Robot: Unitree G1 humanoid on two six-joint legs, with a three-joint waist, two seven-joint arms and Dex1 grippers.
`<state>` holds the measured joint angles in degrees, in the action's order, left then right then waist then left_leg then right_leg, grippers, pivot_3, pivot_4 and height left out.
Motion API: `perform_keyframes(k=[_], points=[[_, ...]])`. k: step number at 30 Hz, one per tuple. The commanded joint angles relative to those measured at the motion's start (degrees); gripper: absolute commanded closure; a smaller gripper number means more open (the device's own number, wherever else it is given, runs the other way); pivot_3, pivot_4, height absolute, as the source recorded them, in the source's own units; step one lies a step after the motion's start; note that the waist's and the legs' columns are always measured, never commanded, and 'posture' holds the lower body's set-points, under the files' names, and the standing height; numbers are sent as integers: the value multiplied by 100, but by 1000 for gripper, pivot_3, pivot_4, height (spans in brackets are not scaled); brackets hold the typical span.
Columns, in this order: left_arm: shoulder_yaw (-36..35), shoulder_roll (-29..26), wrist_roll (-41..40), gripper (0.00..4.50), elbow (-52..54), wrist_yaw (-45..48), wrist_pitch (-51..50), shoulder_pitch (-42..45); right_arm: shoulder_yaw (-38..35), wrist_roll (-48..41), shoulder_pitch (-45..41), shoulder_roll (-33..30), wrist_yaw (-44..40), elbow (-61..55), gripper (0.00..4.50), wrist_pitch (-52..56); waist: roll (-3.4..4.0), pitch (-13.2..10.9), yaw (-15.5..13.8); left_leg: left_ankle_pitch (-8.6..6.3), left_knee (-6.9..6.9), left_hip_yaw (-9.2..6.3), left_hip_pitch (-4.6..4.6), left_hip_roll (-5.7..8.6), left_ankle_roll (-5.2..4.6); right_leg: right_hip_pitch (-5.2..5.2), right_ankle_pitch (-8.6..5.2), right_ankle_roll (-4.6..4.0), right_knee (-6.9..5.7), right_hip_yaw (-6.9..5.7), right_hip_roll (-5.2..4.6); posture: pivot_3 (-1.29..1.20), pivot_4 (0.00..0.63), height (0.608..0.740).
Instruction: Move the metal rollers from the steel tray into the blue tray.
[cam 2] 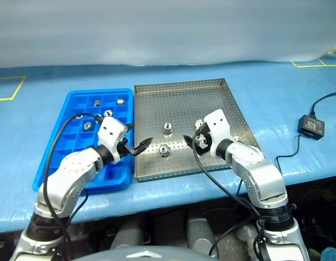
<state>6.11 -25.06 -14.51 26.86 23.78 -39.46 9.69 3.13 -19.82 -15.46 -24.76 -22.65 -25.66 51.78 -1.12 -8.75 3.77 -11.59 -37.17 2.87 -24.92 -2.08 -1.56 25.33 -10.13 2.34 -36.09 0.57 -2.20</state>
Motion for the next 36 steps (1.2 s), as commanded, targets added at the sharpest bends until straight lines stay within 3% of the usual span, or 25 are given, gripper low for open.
perform_keyframes(k=[1, 29, 36], points=[[-39, 16, 27, 232, 118, 10, 109, 20, -71, -70, -55, -35, -64, -132, 0, -9, 0, 0, 0, 0, 0, 0, 0, 0, 0, 0, 0, 0, 0, 0, 0, -99, 150, 740], [52, 7, -1, 232, 73, 148, 45, 77, 215, -82, 252, -332, -695, -479, 0, -338, -1, 1, 3, 0, -6, 1, 4, 0, 0, -2, 1, 0, -7, 4, 1, -123, 150, 740], [426, 3, 30, 232, -147, 412, -94, 327, 232, -52, 425, -263, -539, -615, 0, -357, -1, 1, 29, 0, -14, 3, 5, 0, 0, -5, 1, 1, -12, 6, 1, -170, 150, 740]])
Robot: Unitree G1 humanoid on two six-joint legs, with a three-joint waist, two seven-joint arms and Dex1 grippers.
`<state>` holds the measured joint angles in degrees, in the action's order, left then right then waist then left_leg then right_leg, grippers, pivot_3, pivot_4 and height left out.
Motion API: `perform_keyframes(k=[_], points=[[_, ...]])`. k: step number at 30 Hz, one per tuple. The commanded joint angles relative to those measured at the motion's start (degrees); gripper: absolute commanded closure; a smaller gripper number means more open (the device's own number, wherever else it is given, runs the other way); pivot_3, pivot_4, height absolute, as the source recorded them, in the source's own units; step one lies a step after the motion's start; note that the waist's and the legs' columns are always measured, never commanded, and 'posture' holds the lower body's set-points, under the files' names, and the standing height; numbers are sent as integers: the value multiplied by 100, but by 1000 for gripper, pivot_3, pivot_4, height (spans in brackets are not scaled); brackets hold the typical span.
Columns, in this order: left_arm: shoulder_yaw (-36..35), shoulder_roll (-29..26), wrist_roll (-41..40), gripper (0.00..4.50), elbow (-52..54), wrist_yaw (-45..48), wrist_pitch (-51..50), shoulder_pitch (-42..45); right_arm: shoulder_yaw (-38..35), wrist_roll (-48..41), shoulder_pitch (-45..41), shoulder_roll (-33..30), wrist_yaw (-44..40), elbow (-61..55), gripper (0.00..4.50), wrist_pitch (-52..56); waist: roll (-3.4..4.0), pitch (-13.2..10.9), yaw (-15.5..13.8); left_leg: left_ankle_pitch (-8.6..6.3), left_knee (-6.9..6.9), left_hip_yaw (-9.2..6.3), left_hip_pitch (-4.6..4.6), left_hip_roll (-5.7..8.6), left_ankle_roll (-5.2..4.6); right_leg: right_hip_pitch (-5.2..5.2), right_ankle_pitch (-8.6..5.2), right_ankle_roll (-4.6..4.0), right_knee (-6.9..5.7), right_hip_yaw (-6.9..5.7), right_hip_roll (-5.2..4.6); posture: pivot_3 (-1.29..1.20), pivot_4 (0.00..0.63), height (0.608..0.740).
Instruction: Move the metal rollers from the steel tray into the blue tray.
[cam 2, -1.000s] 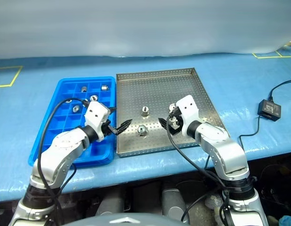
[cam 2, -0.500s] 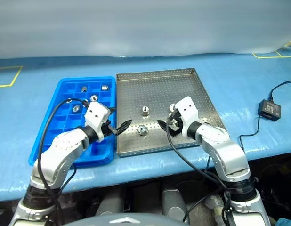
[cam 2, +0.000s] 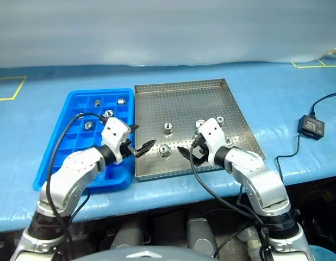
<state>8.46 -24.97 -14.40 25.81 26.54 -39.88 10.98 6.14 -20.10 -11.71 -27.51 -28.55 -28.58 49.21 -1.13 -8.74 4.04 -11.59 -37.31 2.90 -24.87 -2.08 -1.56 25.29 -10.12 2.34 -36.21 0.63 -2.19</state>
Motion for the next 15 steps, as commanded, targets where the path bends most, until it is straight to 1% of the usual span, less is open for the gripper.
perform_keyframes(k=[1, 6, 12, 15], points=[[300, -26, 54, 232, -106, 189, -88, 272, -74, -23, 80, 20, 76, -352, 0, -103, 0, 0, 6, 0, -1, -1, 0, 0, 0, 0, 0, 0, -2, -1, 0, -175, 150, 740], [815, -250, 370, 232, -488, 369, -378, 684, -66, -1, 243, 89, 234, -528, 0, -99, 0, 1, 93, 0, -3, 1, 2, 1, 0, 2, 0, 0, -9, 3, 1, -215, 150, 740], [1278, -317, 737, 232, -896, 385, -778, 1200, 24, 42, 456, 181, 389, -675, 0, -130, -1, 2, 234, 0, -5, 3, 6, 1, 0, 3, -1, 0, -18, 8, 1, -239, 150, 740], [1415, -272, 825, 232, -1032, 424, -873, 1308, 47, 50, 498, 206, 442, -730, 0, -133, -1, 2, 318, 0, -6, 3, 7, 1, 0, 3, 0, 0, -21, 9, 1, -246, 150, 740]])
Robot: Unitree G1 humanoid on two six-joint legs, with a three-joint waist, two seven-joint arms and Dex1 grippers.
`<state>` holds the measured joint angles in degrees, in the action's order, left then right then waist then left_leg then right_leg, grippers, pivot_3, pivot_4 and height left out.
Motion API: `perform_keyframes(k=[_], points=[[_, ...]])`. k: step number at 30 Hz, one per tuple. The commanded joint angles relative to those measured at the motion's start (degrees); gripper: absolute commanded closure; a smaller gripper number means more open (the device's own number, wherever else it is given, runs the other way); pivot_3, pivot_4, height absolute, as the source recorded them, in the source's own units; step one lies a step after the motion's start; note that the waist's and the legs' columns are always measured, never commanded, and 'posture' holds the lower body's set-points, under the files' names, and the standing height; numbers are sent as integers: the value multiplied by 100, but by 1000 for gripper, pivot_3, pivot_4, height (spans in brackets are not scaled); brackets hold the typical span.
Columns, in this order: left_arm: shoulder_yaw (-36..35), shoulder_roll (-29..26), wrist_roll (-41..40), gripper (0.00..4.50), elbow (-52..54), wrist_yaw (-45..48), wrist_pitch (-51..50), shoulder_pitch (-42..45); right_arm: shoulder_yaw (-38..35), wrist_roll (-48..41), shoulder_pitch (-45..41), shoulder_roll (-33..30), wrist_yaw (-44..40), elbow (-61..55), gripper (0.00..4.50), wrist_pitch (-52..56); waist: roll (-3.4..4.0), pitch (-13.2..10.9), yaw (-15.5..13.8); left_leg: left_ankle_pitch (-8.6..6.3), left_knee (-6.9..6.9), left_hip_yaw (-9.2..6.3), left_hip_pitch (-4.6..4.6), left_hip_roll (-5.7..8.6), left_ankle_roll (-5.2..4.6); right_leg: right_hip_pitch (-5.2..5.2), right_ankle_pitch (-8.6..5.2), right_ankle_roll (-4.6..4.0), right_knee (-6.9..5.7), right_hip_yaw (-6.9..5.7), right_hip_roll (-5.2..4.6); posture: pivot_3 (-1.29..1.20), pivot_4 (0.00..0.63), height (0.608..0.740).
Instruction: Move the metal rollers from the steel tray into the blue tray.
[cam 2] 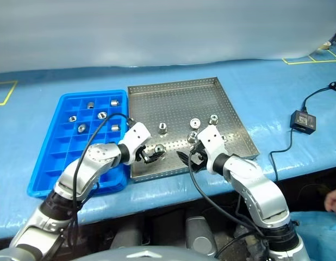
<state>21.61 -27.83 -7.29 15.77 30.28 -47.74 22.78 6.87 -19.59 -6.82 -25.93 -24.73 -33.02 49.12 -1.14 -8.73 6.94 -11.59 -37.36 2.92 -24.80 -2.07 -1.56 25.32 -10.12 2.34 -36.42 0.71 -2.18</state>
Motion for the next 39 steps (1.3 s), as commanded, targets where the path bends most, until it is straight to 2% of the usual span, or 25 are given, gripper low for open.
perform_keyframes(k=[1, 4, 5, 7, 11, 12, 15, 22, 27, 30, 34, 39], points=[[125, 28, 125, 232, -53, 63, -133, 145, -21, 1, 15, 56, 75, -298, 0, -122, 0, 0, 63, 0, 0, -1, 0, 0, 0, 0, 0, 0, -2, 0, 0, -247, 150, 740], [172, 68, 193, 232, -186, 22, -265, 192, -13, 7, 14, 64, 95, -307, 0, -117, 0, 0, 118, 0, 0, 0, 3, 0, 0, 3, -1, -1, -8, 3, 0, -251, 150, 740], [183, 71, 219, 399, -220, 2, -299, 200, -14, 4, 10, 65, 101, -307, 0, -113, 0, 0, 135, 0, 0, 0, 4, 0, 0, 3, -1, -1, -11, 3, 0, -252, 150, 740], [189, 62, 258, 853, -246, -5, -350, 200, -18, 2, -2, 67, 116, -307, 0, -100, 0, 0, 166, 0, -3, 0, 6, 0, 1, 5, -3, -4, -23, 4, 0, -255, 150, 740], [153, 81, 291, 2091, -261, 8, -401, 184, -20, 18, -7, 59, 134, -305, 0, -99, 0, 0, 211, 0, -7, -1, 11, 0, 1, 5, -5, -6, -34, 6, 0, -258, 150, 740], [136, 105, 297, 2091, -281, -9, -377, 179, -15, 26, -3, 55, 137, -305, 0, -103, 0, 0, 219, 1, -8, -2, 12, 0, 1, 5, -5, -7, -36, 6, 0, -258, 150, 740], [78, 190, 305, 2703, -322, -74, -295, 174, 2, 41, -4, 52, 135, -299, 0, -105, 0, 0, 240, 1, -10, -2, 11, 1, 1, 5, -5, -6, -36, 6, -1, -256, 150, 740], [-168, 351, 201, 2745, -183, -103, -221, 104, 80, 36, -101, 71, 73, -139, 0, -125, 0, 0, 293, 1, -11, -3, 10, 2, 1, 5, -5, -6, -37, 6, -2, -242, 150, 740], [-920, 601, -353, 2745, 267, -40, -330, 39, 89, -123, -158, 62, -136, -21, 0, -88, -1, -1, 305, 1, -11, -4, 9, 1, 1, 6, -5, -6, -38, 6, -2, -213, 150, 740], [-1298, 501, -419, 2745, 728, -184, -468, -112, 118, -302, -241, 24, -467, -30, 0, -193, -1, -1, 305, 1, -11, -4, 11, 1, 1, 5, -5, -6, -38, 7, -1, -163, 150, 740], [-1861, 508, -351, 2745, 1424, -655, -779, -474, 187, -502, -452, 23, -845, -11, 0, -298, -2, -2, 249, 1, -10, -9, 13, 0, 1, 5, -6, -7, -40, 8, 6, -89, 150, 740], [-2656, 779, -15, 2745, 2024, -1663, -1395, -913, 212, -777, -671, 111, -1205, 128, 0, -412, -7, -4, -66, 1, -11, -15, 16, 0, 1, 2, -6, -7, -41, 7, 10, 24, 150, 740]])
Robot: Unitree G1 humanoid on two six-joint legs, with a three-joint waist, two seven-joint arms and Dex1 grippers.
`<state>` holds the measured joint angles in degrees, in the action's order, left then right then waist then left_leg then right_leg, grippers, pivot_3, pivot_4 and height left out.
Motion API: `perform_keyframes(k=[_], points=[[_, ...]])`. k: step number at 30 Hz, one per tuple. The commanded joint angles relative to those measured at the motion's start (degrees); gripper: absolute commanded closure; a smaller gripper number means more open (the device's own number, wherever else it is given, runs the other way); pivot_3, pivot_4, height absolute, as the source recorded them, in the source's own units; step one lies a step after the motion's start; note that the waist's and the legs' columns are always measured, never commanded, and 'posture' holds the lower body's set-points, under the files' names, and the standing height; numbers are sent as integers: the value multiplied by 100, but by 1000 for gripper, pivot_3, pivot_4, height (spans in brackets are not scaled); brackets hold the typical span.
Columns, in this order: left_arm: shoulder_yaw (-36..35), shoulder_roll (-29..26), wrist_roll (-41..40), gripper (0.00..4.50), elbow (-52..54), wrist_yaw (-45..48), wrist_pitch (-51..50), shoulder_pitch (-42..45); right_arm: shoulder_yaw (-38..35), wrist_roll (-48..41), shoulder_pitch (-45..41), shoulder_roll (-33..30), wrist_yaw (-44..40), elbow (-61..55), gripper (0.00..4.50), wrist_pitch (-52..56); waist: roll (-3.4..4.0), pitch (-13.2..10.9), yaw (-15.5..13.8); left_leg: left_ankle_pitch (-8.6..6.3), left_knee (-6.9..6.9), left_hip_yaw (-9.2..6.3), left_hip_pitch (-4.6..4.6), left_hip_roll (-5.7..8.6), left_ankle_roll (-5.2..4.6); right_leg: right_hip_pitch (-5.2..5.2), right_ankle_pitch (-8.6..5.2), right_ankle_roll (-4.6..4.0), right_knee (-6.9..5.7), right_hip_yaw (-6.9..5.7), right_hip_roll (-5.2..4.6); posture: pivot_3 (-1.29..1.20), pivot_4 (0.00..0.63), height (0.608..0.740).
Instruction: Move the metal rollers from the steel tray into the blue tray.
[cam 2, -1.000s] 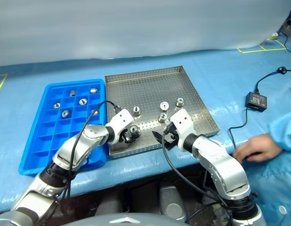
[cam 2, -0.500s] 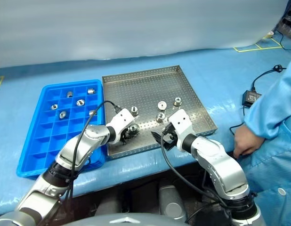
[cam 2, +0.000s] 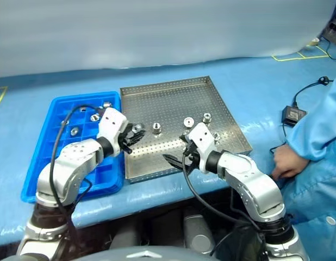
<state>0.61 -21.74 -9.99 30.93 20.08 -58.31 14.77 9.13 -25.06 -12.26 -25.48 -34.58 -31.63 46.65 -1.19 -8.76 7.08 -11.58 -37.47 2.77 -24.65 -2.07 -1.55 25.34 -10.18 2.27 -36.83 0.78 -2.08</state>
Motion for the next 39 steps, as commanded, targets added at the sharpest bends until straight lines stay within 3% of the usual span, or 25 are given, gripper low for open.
perform_keyframes(k=[1, 10, 22, 27, 28, 33, 36, 39], points=[[-722, 251, 388, 2745, 568, -898, -456, -166, -16, -261, -157, 76, -254, 20, 0, -173, -3, -2, -174, 0, 0, -2, -1, 0, 0, 0, 0, 0, 1, -1, 1, 24, 150, 740], [-1715, 1138, 1205, 2745, 177, -2544, -349, -226, 141, -194, -433, 77, -288, 334, 0, -176, -37, -8, -780, 0, -10, -2, -6, 2, 1, -10, 0, 0, 9, -9, -4, 78, 150, 740], [-1837, 1278, 1204, 2745, -1133, -2728, 526, 229, 56, -103, -272, -20, -115, 211, 0, -185, -58, -12, -818, -2, -13, 1, -16, 0, 3, -3, 1, -1, 11, -16, -11, 30, 150, 740], [-1765, 1357, 1232, 1094, -1106, -2805, 523, 283, -14, -88, -204, -27, -33, 134, 0, -217, -59, -12, -775, -2, -13, 3, -20, 0, 3, 2, 1, -1, 11, -16, -11, 9, 150, 740], [-1771, 1405, 1182, 1094, -1059, -2797, 593, 300, -26, -85, -198, -26, -7, 128, 0, -221, -59, -12, -776, -2, -13, 3, -19, -1, 3, 1, 1, -1, 10, -16, -11, 9, 150, 740], [-1708, 1656, 621, 1094, -758, -2366, 1193, 499, -32, -4, -170, -40, 145, 127, 0, -227, -61, -13, -783, -2, -17, 2, -21, -1, 3, 0, 1, -1, 10, -17, -12, -18, 150, 740], [-1156, 1509, -109, 1094, -697, -1238, 1135, 748, 3, 117, -179, -63, 311, 142, 0, -151, -61, -13, -784, -3, -25, 3, -32, 0, 3, 4, 1, -1, 10, -22, -13, -33, 150, 740], [-164, 982, -359, 1094, -1048, -130, 923, 1017, 73, 204, -158, -67, 427, 118, 0, -136, -61, -13, -739, -4, -28, 7, -33, 3, 1, 4, 1, -1, 12, -21, -16, -61, 150, 740]])
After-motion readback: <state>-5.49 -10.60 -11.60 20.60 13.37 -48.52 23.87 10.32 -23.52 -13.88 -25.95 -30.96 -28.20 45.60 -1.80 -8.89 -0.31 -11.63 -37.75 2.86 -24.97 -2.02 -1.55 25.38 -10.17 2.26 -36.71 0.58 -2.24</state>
